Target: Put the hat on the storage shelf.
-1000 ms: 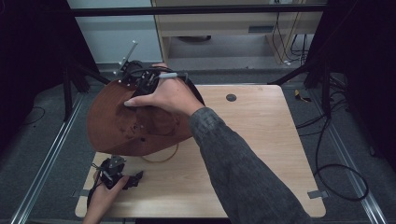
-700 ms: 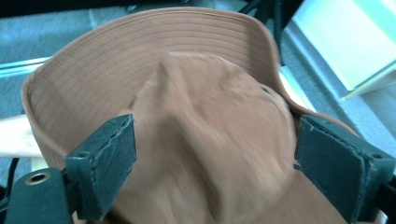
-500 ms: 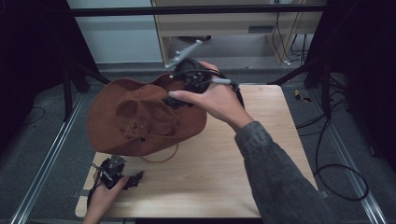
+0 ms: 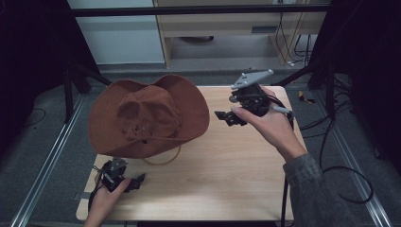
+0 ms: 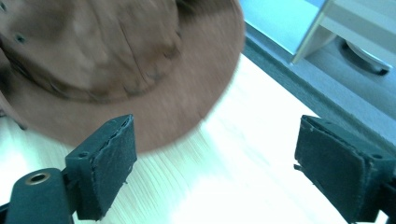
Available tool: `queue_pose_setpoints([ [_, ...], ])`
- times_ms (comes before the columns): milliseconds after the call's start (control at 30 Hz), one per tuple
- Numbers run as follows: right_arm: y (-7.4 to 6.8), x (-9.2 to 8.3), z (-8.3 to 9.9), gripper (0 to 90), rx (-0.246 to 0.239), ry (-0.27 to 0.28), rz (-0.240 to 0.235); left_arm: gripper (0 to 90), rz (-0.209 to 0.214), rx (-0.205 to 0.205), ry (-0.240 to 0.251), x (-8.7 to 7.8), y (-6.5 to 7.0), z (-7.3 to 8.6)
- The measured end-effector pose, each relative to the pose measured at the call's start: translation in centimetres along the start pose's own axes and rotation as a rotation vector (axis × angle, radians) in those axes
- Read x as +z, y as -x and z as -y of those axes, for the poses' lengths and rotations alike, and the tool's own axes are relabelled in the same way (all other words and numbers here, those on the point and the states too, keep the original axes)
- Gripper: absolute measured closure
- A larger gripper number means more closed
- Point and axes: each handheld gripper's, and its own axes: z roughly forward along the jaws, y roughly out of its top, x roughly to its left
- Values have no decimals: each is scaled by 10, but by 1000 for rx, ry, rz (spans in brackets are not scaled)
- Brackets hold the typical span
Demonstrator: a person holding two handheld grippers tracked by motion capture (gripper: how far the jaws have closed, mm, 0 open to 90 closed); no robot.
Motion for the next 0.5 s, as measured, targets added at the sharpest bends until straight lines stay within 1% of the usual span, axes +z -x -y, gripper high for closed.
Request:
queue_pose_setpoints([
  [100, 4, -2, 25, 156, 23, 7, 24, 0, 0, 0, 0, 0, 0, 0],
  [133, 4, -2, 25, 156, 23, 7, 24, 0, 0, 0, 0, 0, 0, 0],
  [167, 5, -1, 40, 159, 27, 6, 40, 0, 0, 0, 0, 0, 0, 0],
  [267, 4, 2, 63, 166, 38, 1, 51, 0, 1, 0, 0, 0, 0, 0],
  [300, 3, 5, 74, 168, 39, -6, 61, 0, 1, 1, -1, 0, 0, 0],
  [333, 2, 6, 81, 170, 42, -9, 70, 0, 3, 2, 0, 0, 0, 0],
  [367, 2, 9, 94, 176, 46, -16, 79, 0, 3, 2, 0, 0, 0, 0],
  [400, 1, 12, 104, 180, 57, -23, 82, 0, 6, 4, 2, 0, -1, 0],
  [433, 1, 12, 104, 180, 57, -23, 82, 0, 6, 4, 2, 0, -1, 0],
  [467, -1, 18, 123, 181, 61, -63, 104, 0, 8, 6, 2, 0, -1, 0],
  [500, -2, 20, 133, 187, 67, -74, 117, 0, 9, 11, 5, 0, -2, 0],
])
